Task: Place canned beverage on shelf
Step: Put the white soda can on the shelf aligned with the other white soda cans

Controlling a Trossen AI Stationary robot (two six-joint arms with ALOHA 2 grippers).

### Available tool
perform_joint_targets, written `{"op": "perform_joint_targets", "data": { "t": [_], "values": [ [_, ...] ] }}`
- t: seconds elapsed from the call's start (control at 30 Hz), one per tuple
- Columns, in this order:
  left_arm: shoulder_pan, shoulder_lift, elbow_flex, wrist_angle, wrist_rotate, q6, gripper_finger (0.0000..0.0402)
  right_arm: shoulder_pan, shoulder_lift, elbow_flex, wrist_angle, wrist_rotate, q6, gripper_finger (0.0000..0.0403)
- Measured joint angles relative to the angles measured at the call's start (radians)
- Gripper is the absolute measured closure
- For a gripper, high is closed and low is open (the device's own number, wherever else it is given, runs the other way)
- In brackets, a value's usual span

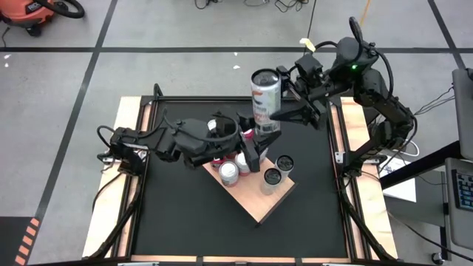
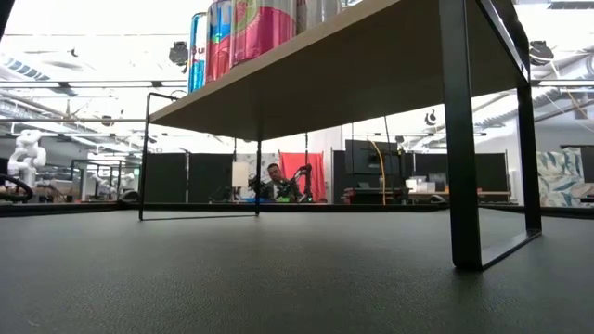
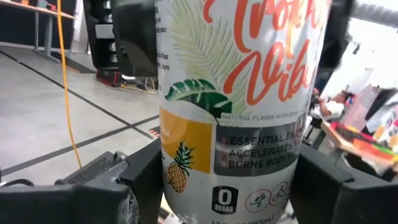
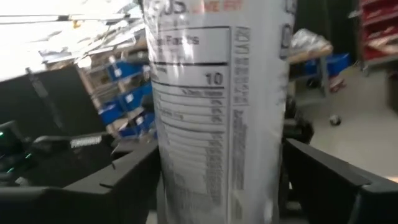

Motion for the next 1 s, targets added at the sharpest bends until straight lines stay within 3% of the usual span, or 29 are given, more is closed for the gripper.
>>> {"op": "perform_joint_targets", "data": {
  "t": [0.3, 0.83, 1.0],
  "values": [
    [-0.056, -0.002, 0.0, -0.069, -0.041, -0.029, 0.0144, -0.001, -0.044, 0.0, -0.075, -0.116, 0.017, 0.0056],
    [-0.135, 0.009, -0.077, -0.059, -0.046, -0.02, 0.0144, 0.019, -0.066, 0.103, -0.191, -0.113, 0.049, 0.0055],
    [-0.149, 0.036, -0.083, -0.055, -0.046, 0.034, 0.0144, 0.062, -0.063, 0.102, -0.236, -0.077, -0.023, 0.0055]
  ]
}}
